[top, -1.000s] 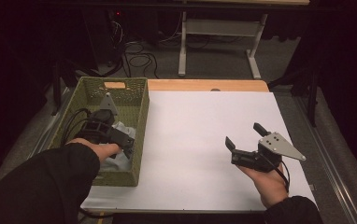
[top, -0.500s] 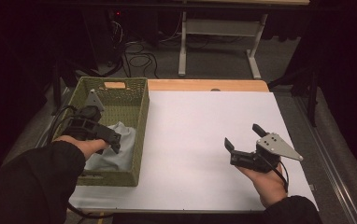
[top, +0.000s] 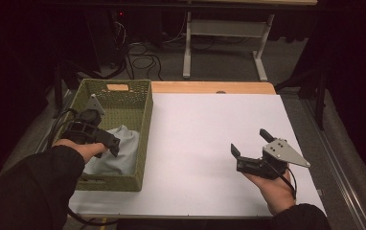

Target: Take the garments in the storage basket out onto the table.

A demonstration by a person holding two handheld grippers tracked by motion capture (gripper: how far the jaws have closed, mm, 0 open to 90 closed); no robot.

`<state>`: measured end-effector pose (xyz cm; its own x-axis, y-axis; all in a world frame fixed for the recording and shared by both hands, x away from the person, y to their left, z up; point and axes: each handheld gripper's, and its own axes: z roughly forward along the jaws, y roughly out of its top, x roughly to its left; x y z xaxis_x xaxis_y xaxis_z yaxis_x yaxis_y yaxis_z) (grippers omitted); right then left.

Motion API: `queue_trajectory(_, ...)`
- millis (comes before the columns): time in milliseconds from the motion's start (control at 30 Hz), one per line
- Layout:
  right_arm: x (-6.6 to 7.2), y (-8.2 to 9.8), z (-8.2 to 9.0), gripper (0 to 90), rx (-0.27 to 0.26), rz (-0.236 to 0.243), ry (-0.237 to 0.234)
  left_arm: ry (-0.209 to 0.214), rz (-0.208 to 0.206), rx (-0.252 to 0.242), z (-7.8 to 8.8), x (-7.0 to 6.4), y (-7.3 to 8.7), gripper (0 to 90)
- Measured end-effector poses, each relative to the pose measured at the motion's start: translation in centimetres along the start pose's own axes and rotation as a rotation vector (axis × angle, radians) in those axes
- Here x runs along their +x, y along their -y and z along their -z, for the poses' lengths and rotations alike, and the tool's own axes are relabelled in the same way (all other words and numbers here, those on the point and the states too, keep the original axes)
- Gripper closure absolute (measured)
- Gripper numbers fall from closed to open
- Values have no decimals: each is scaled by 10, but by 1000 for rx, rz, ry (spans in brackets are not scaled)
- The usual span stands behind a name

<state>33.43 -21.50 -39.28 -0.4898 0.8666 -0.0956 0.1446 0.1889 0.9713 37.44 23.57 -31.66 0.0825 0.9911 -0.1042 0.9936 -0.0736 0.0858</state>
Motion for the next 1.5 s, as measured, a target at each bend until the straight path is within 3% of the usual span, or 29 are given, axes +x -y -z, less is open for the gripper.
queue_trajectory(400,1,1,-2,7,4,1,-2,10,-6,-33,-17,1,-15,5)
queue_trajectory(700,0,-1,-2,7,4,-6,-18,37,35,-3,-50,13,-24,6)
queue_trajectory(933,1,-3,-3,7,-2,-5,-29,40,22,20,-68,14,-32,6)
queue_trajectory(1267,0,-3,-3,7,-4,-18,-30,-3,45,46,-90,17,-46,1)
queue_trajectory(1500,-2,-2,-3,7,-3,-27,-29,27,80,78,-107,26,-53,0)
